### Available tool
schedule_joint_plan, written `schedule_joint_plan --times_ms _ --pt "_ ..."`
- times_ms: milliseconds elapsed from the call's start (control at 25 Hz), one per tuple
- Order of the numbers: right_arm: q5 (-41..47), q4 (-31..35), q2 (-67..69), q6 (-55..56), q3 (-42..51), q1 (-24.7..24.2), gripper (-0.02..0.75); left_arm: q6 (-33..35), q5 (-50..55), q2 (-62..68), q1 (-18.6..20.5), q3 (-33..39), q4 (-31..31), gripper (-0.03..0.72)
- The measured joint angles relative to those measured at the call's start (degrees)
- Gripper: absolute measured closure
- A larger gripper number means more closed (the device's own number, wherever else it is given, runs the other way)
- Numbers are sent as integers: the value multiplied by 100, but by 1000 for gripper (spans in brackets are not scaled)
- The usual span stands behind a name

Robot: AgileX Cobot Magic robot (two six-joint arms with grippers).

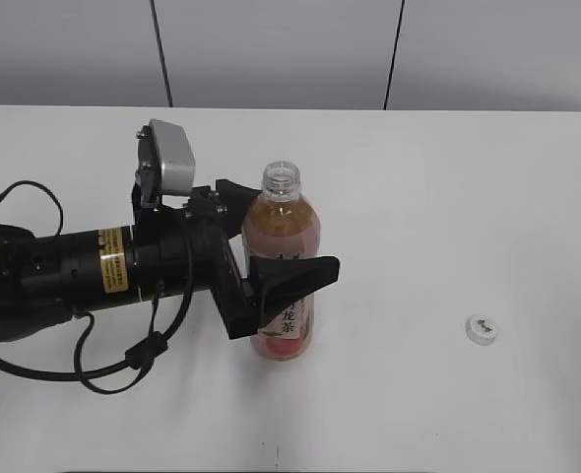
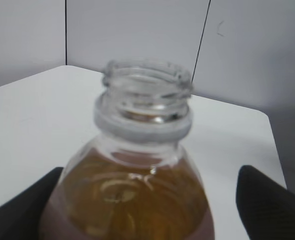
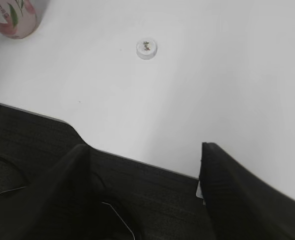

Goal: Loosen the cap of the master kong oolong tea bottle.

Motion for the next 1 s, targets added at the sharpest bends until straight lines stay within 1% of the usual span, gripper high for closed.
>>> schedule_joint_plan --times_ms 240,440,840,1000 --pt "1 0 -93 -1 0 0 225 0 0 -40 0 0 -5 73" --pt "6 0 -93 -1 0 0 225 -18 0 -395 0 0 -64 78" --pt "6 0 -93 -12 5 0 225 -362 52 -1097 0 0 -112 92" --pt "6 0 -93 -12 5 0 225 -516 319 -1448 0 0 -117 95"
